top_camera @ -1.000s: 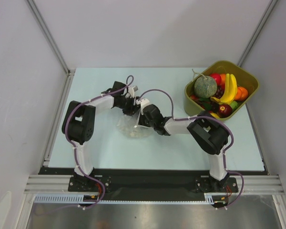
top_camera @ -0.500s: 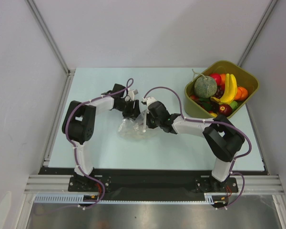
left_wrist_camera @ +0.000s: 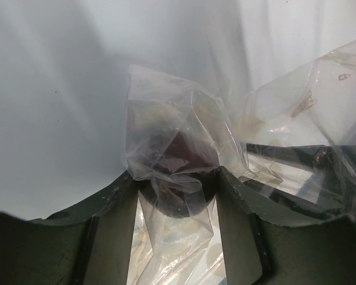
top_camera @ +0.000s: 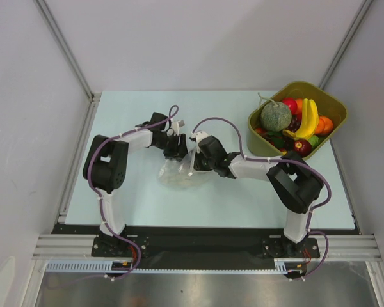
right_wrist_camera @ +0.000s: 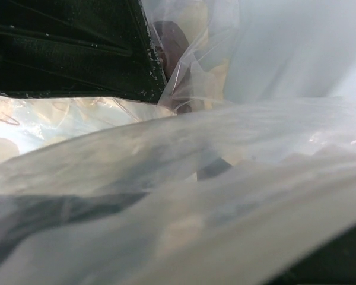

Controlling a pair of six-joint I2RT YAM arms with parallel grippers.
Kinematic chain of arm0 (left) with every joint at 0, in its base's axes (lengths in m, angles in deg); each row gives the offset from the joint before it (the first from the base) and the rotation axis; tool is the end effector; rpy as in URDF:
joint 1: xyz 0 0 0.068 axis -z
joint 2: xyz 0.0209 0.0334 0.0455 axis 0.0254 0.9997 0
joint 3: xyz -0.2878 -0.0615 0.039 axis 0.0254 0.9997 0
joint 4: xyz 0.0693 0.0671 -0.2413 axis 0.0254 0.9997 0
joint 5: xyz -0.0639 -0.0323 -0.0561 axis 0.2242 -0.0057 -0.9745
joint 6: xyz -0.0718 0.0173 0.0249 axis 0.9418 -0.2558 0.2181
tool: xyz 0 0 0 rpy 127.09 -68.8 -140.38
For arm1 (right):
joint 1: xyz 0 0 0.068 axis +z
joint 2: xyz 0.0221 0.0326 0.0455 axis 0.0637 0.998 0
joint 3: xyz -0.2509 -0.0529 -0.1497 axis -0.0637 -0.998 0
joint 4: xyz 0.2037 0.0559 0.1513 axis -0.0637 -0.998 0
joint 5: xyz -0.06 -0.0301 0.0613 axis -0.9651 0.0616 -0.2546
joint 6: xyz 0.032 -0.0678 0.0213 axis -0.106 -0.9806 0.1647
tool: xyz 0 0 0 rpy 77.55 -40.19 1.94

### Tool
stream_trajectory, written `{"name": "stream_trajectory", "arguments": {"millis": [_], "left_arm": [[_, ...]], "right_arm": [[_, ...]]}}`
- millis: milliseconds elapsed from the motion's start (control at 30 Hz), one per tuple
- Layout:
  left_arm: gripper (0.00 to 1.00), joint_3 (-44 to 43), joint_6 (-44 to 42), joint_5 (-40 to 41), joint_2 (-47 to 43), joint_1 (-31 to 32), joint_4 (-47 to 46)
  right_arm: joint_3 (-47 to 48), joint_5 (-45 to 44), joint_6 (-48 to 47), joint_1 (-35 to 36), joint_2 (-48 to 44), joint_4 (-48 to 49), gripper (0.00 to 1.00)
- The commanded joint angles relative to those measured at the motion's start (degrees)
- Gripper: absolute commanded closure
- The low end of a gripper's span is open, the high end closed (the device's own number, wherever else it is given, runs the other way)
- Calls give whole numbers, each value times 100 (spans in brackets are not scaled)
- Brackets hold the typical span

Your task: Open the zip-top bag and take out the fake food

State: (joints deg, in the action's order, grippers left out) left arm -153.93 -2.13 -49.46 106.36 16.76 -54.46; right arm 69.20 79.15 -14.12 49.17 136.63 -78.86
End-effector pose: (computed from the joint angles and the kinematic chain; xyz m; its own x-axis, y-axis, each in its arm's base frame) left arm 0.3828 -0.1672 0.1482 -0.9438 0.1336 -0.3022 0.2991 0.7341 -0.6096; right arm 0.2939 0.2977 0.1723 -0.5986 -0.3181 -0.7352 -0.5940 0.7920 0.1410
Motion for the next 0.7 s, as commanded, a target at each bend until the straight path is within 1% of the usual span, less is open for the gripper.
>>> {"name": "stream_trajectory", "arguments": {"millis": [0, 67, 100, 133, 233, 267, 300, 333, 367, 467, 500, 533, 667], "left_arm": [[84, 193, -225, 863, 92, -99, 280], [92, 184, -243, 872, 66, -99, 333], [98, 202, -260, 863, 40, -99, 341], [99, 210, -269, 828, 5, -99, 315], [100, 228, -278, 697, -75, -117, 289], [100, 228, -269, 470, -75, -125, 289], [99, 219, -252, 337, -83, -152, 271], [95, 219, -234, 223, -83, -161, 245], [81, 228, -191, 65, -101, -169, 227], [67, 254, -173, -7, -110, -169, 218], [66, 246, -173, -77, -92, -169, 236], [65, 254, -164, -138, -57, -178, 253], [57, 386, -68, -507, -31, -169, 122]], "right_arm": [[288, 42, -98, 10, 15, 391, 69], [350, 34, -142, 27, -37, 348, 68], [341, 34, -151, 36, -116, 339, 68], [341, 34, -168, 36, -151, 347, 68], [324, 34, -265, 36, -178, 470, 67], [324, 51, -283, 36, -143, 514, 66], [367, 260, -300, 19, -117, 549, 65], [402, 314, -309, 19, -47, 567, 64], [446, 350, -309, 19, 75, 576, 64], [526, 438, -309, 19, 269, 716, 64], [517, 473, -309, 19, 287, 786, 63], [508, 499, -335, 19, 305, 909, 61], [578, 631, -414, 27, 419, 1095, 56]]}}
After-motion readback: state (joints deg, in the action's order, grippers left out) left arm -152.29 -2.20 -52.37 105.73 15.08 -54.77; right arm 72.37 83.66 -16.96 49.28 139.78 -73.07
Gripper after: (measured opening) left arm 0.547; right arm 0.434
